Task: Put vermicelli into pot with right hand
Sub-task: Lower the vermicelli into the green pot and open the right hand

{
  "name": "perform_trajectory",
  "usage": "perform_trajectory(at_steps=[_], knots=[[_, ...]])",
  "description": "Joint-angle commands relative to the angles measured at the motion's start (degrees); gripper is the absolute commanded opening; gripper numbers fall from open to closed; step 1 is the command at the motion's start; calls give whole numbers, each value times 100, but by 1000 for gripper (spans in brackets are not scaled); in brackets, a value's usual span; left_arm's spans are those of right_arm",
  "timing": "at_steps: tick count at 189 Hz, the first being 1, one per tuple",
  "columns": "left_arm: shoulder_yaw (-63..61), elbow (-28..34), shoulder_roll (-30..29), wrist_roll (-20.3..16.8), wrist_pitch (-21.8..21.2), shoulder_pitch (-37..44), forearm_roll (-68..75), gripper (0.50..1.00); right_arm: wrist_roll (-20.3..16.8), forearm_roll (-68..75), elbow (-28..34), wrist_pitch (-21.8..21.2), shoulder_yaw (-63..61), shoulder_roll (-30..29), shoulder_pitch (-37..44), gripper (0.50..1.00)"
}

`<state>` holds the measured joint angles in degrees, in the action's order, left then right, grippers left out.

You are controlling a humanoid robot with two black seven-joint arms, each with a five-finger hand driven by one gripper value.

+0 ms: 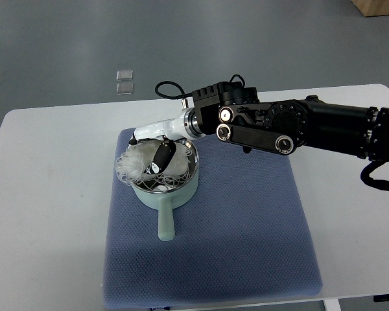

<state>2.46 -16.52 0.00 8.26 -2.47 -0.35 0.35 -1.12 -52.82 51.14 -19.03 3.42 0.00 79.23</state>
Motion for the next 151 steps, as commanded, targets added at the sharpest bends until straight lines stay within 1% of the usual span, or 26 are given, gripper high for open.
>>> perform_trajectory(at_steps=[1,16,73,74,75,76,77,78,79,80,81,82,100,104,109,118,125,151], knots=[[0,0,0,0,1,0,0,1000,-90,-44,-122,49,10,0,13,500],[0,0,0,0,1,0,0,1000,-178,-219,-166,101,10,0,5,500],[0,9,0,0,1,0,0,1000,-152,-422,-236,110,133,0,-22,500],[0,9,0,0,-7,0,0,1000,-143,-422,-236,110,133,0,-31,571],[0,9,0,0,-7,0,0,1000,-143,-422,-236,110,133,0,-31,572],[0,9,0,0,1,0,0,1000,-143,-422,-236,119,124,0,-31,657],[0,9,0,0,1,0,0,1000,-143,-422,-236,119,124,0,-31,658],[0,9,0,0,1,9,0,1000,-143,-413,-236,119,133,0,-39,737],[0,9,0,0,1,9,0,1000,-143,-413,-236,119,133,0,-40,738],[0,9,0,0,1,0,0,1000,-134,-413,-236,110,124,0,-48,790],[0,9,0,0,1,0,0,1000,-134,-413,-236,110,124,0,-48,791],[0,9,0,0,1,0,0,1000,-134,-413,-236,110,124,0,-57,811],[0,9,0,0,1,0,0,1000,-125,-404,-227,110,124,0,-66,827],[0,9,0,0,-7,0,0,1000,-117,-404,-227,101,124,0,-83,838],[0,9,0,0,1,0,0,1000,-117,-404,-227,101,116,0,-83,862],[0,9,0,0,-7,0,0,1000,-117,-395,-227,101,115,0,-83,868],[0,18,0,0,-7,0,0,1000,-117,-395,-227,101,89,0,-83,891],[0,27,0,0,-7,0,0,1000,-108,-316,-227,110,-86,0,-13,895]])
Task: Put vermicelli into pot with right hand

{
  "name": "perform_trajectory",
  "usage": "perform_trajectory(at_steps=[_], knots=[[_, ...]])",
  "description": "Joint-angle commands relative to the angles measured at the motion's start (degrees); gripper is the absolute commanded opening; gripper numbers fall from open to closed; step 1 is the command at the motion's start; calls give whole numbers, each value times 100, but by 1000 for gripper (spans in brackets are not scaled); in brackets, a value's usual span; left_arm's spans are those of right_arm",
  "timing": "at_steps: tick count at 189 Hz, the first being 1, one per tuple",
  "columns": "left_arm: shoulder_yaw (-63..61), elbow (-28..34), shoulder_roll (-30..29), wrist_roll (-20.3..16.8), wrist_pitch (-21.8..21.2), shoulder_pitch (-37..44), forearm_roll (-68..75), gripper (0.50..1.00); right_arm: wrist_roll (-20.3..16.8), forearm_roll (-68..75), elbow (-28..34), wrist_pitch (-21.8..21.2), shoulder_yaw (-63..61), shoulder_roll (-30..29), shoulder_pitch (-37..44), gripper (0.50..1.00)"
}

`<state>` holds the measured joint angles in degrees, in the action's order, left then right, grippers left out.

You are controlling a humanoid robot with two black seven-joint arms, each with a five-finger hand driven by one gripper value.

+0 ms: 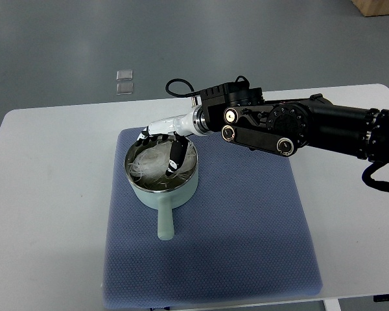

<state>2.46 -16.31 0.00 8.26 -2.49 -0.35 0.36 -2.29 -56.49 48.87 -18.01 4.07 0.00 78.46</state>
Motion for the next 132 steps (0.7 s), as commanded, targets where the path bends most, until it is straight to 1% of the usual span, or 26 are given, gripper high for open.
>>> perform_trajectory(at_steps=[1,36,59,68,79,82,86,88,99,106,120,124,127,132], knots=[[0,5,0,0,-6,0,0,1000,9,50,0,8,-152,0,65,895],[0,-4,0,0,-6,0,0,1000,71,155,35,35,-1743,378,-129,895],[0,-4,0,0,2,0,0,1000,369,498,35,334,-3140,686,-920,895],[0,-13,0,0,2,0,0,1000,527,700,44,474,-3886,765,-1437,895],[0,-22,0,0,2,0,0,1000,738,894,62,474,-4670,739,-2010,895],[0,-30,0,0,2,0,0,1000,843,981,62,483,-4984,686,-2220,895],[0,-30,0,0,2,0,0,1000,958,1086,62,500,-5310,642,-2413,895],[0,-30,0,0,2,0,0,1000,958,1087,62,501,-5311,642,-2414,895],[-9,-39,0,0,2,0,8,1000,1213,1552,62,501,-6180,423,-3046,895],[-9,-39,0,0,2,0,8,1000,1275,1947,61,501,-6672,247,-3398,895],[-9,-39,0,0,2,0,8,1000,1292,2599,53,474,-7139,62,-3768,895],[-9,-39,0,0,2,0,8,1000,1292,2801,53,448,-7227,35,-3847,901],[-9,-39,0,0,2,0,8,1000,1292,3002,44,448,-7280,27,-3908,921],[-9,-39,0,0,2,0,8,1000,1301,3196,9,448,-7289,27,-3961,926]])
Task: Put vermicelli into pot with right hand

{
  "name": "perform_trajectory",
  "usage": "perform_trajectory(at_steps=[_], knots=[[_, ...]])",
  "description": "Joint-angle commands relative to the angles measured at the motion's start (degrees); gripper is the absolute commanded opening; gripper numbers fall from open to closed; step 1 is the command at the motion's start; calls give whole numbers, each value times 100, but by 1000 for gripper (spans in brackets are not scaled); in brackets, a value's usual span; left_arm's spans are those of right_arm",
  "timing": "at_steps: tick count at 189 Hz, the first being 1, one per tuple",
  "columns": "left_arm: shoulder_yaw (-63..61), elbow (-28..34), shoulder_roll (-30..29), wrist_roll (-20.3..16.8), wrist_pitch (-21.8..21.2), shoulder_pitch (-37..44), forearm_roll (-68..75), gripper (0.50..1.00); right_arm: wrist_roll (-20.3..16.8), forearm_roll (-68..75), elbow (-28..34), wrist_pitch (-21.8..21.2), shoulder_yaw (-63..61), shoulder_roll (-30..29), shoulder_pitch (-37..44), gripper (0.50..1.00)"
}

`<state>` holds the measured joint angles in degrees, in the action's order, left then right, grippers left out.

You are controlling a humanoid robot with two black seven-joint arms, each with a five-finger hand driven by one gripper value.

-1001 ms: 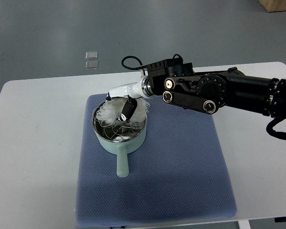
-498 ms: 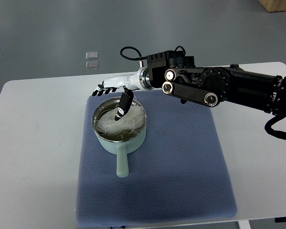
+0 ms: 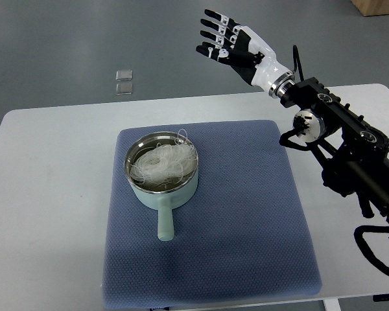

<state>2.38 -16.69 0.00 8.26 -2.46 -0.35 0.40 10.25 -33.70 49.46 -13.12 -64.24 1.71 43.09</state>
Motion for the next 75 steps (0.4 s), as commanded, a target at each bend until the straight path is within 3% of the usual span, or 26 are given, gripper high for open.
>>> perform_trajectory(at_steps=[1,25,75], knots=[[0,0,0,0,0,0,4,1000,47,1005,-59,-42,-458,-144,-442,926],[0,0,0,0,0,0,4,1000,56,1665,-200,-42,-458,-127,-662,928],[9,0,0,9,0,0,4,1000,56,1709,-595,-59,-510,-100,-644,928]])
